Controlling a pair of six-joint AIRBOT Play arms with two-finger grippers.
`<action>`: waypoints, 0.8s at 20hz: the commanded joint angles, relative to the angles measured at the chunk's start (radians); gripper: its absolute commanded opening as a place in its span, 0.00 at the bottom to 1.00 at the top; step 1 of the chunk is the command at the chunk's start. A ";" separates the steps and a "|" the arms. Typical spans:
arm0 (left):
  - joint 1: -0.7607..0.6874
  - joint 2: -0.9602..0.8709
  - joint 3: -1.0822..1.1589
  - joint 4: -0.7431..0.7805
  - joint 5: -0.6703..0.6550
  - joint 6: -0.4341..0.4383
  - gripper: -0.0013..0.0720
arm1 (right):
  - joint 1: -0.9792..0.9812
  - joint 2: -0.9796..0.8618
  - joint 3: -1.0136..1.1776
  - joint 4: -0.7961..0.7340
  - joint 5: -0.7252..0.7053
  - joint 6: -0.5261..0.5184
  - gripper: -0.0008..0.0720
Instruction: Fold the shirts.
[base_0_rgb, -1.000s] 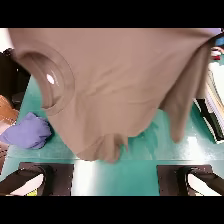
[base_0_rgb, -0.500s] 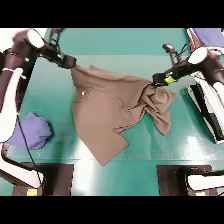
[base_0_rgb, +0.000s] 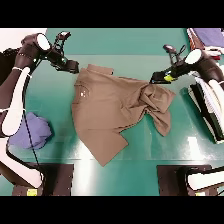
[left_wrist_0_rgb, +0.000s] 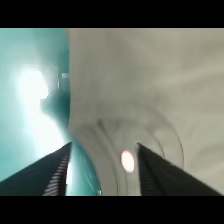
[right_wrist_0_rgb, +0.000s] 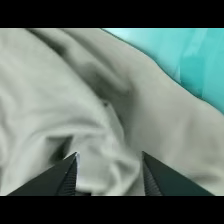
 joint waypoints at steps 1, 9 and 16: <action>0.008 0.092 -0.043 0.016 -0.133 -0.044 0.64 | -0.064 0.124 -0.045 -0.001 0.090 -0.041 0.61; 0.008 0.571 -0.801 -0.051 -0.029 -0.121 0.64 | -0.183 0.522 -0.419 0.020 0.082 -0.056 0.61; 0.008 0.809 -1.349 -0.352 0.130 -0.147 0.64 | -0.215 0.677 -0.524 0.105 0.037 -0.078 0.61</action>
